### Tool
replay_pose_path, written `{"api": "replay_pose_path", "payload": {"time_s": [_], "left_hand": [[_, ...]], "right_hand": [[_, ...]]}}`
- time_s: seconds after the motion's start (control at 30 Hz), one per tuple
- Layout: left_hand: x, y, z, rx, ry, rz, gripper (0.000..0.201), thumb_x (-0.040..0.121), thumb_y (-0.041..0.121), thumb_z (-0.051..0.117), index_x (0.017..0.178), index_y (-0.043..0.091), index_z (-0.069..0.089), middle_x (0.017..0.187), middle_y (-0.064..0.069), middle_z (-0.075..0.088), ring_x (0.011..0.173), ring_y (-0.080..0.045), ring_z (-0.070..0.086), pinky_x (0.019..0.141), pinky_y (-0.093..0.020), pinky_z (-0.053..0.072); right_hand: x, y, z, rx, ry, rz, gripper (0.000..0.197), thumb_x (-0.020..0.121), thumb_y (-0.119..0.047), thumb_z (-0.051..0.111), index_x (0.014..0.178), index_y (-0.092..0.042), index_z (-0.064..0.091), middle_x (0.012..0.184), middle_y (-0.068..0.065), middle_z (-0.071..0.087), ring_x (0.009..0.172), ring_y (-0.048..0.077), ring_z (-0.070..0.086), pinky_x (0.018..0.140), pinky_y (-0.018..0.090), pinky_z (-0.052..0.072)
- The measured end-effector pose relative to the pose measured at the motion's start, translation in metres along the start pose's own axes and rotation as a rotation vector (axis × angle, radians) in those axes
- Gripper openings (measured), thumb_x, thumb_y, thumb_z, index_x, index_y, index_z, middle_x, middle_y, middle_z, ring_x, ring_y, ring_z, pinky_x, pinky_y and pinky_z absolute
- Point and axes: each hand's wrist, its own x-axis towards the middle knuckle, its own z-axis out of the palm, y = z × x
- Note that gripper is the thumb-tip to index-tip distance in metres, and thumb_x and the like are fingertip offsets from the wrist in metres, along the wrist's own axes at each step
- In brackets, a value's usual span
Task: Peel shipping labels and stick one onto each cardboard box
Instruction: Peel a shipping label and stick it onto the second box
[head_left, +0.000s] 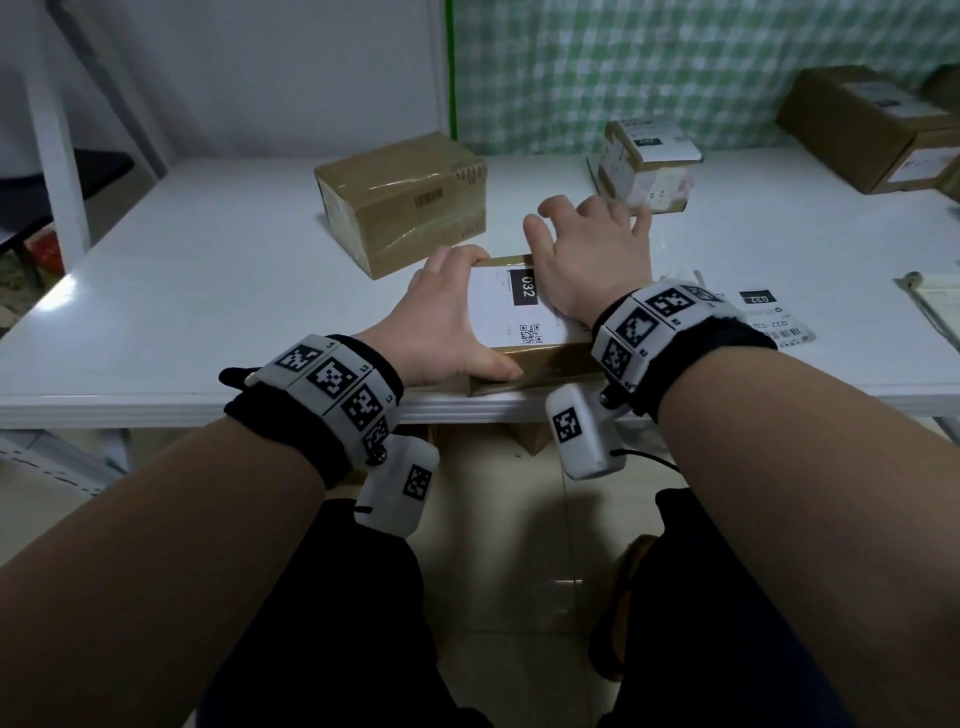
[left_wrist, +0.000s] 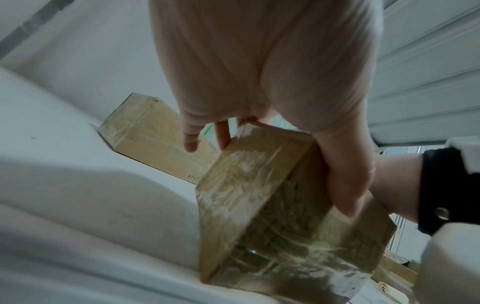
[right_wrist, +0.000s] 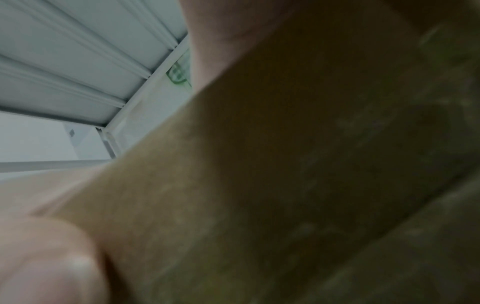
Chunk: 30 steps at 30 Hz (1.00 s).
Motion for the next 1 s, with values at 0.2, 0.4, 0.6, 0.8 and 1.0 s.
{"api": "replay_pose_path", "payload": {"time_s": [0.2, 0.4, 0.6, 0.8, 1.0], "left_hand": [[-0.002, 0.001, 0.000, -0.006, 0.016, 0.008, 0.113, 0.051, 0.037, 0.090, 0.142, 0.015, 0.025, 0.137, -0.005, 0.029, 0.128, -0.022, 0.031, 0.110, -0.039, 0.030], [-0.004, 0.001, 0.001, 0.002, 0.026, 0.016, 0.115, 0.051, 0.038, 0.090, 0.142, 0.015, 0.024, 0.138, -0.004, 0.029, 0.129, -0.021, 0.030, 0.110, -0.036, 0.029], [-0.003, 0.001, 0.002, 0.009, 0.031, 0.006, 0.114, 0.051, 0.040, 0.089, 0.142, 0.016, 0.024, 0.138, -0.003, 0.030, 0.129, -0.020, 0.030, 0.110, -0.035, 0.029], [-0.001, 0.000, 0.002, -0.014, 0.009, -0.035, 0.114, 0.052, 0.040, 0.089, 0.142, 0.017, 0.023, 0.137, -0.002, 0.029, 0.129, -0.020, 0.030, 0.111, -0.038, 0.029], [0.003, 0.001, -0.001, -0.009, -0.015, -0.059, 0.113, 0.053, 0.040, 0.088, 0.143, 0.017, 0.022, 0.138, -0.001, 0.029, 0.128, -0.017, 0.030, 0.110, -0.035, 0.029]], "right_hand": [[0.003, 0.003, -0.004, 0.104, -0.059, 0.141, 0.049, 0.096, -0.045, 0.020, 0.128, -0.022, 0.048, 0.134, 0.016, 0.051, 0.131, 0.036, 0.035, 0.111, 0.055, 0.016], [0.001, 0.007, -0.008, 0.264, -0.075, 0.275, 0.046, 0.094, -0.043, 0.021, 0.123, -0.021, 0.049, 0.128, 0.013, 0.056, 0.120, 0.036, 0.042, 0.103, 0.052, 0.030], [0.000, 0.012, -0.012, 0.380, -0.115, 0.321, 0.047, 0.095, -0.045, 0.021, 0.127, -0.021, 0.047, 0.128, 0.012, 0.055, 0.121, 0.034, 0.042, 0.097, 0.046, 0.034], [-0.005, 0.015, -0.013, 0.364, -0.118, 0.225, 0.045, 0.097, -0.041, 0.023, 0.135, -0.026, 0.040, 0.139, 0.014, 0.043, 0.127, 0.035, 0.034, 0.098, 0.046, 0.032], [-0.013, 0.020, -0.013, 0.350, -0.133, 0.121, 0.049, 0.098, -0.046, 0.025, 0.142, -0.027, 0.033, 0.143, 0.016, 0.036, 0.132, 0.033, 0.029, 0.104, 0.046, 0.029]]}}
